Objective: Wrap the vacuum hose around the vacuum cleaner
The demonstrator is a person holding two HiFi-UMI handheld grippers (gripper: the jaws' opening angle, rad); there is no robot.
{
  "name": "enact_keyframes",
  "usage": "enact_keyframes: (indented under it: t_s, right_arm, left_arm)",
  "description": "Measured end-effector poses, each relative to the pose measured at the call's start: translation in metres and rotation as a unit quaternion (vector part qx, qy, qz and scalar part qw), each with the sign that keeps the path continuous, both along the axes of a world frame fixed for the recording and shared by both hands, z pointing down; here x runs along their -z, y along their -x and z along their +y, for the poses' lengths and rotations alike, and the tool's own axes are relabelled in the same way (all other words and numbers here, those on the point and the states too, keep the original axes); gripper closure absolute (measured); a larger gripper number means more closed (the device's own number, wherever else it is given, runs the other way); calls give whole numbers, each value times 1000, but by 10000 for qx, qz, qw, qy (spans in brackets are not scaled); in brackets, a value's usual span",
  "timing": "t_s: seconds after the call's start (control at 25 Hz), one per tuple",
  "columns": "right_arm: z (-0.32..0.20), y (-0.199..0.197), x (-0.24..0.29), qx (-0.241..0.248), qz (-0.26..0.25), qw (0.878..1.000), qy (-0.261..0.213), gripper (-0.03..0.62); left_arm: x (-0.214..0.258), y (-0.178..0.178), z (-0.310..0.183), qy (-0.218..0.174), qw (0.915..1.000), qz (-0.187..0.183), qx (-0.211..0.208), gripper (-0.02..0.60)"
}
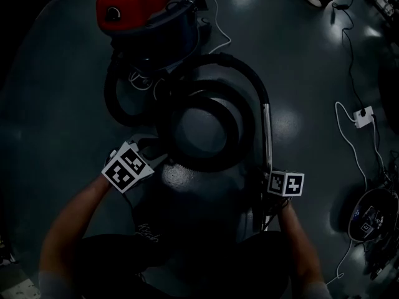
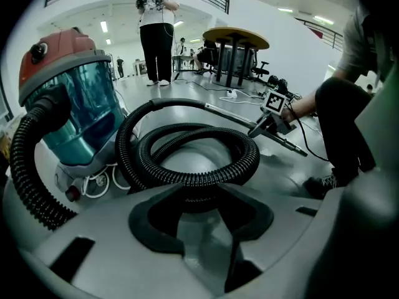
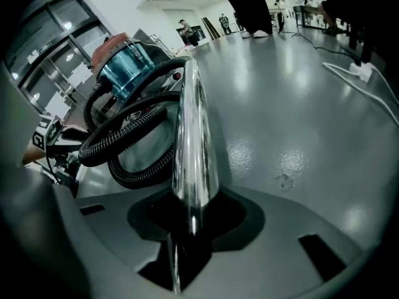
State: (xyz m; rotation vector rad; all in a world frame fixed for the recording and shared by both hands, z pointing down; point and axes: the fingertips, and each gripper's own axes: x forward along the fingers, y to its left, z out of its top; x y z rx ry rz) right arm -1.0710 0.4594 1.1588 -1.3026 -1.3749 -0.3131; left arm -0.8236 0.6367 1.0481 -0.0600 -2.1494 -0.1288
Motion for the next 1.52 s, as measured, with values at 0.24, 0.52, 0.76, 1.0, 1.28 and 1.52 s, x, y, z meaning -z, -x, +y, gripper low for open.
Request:
enact_keyframes:
  t_s: [0.24,0.52,0.76,1.0,1.28,1.52]
  right_arm:
    - [24,8,-5,-603,-225,9979,-22,465]
    - [47,-22,-18,-1300,177,9913,-126,465]
    - [50,-55,-23,-1627,625,9846,-109,464]
    - [54,-71,-27,-1827,811,9798,40,464]
    - [68,-91,-30,-1943,1095,9746,203,464]
    - [70,-94,-31,-1944,942,9762,200,464]
  left_arm:
    - [8,21,-4,52,9995,-219,208,411]
    - [11,20,-6,-85,9979,-208,603,420]
    - [-5,-4,-51,-377,9984,250,342,420]
    - [-46,19,-118,-1031,9933,435,278,420]
    - [-87,32,-211,-1940,9799,448,84,420]
    - [-96,41,-239,-2412,9684,516,372,417]
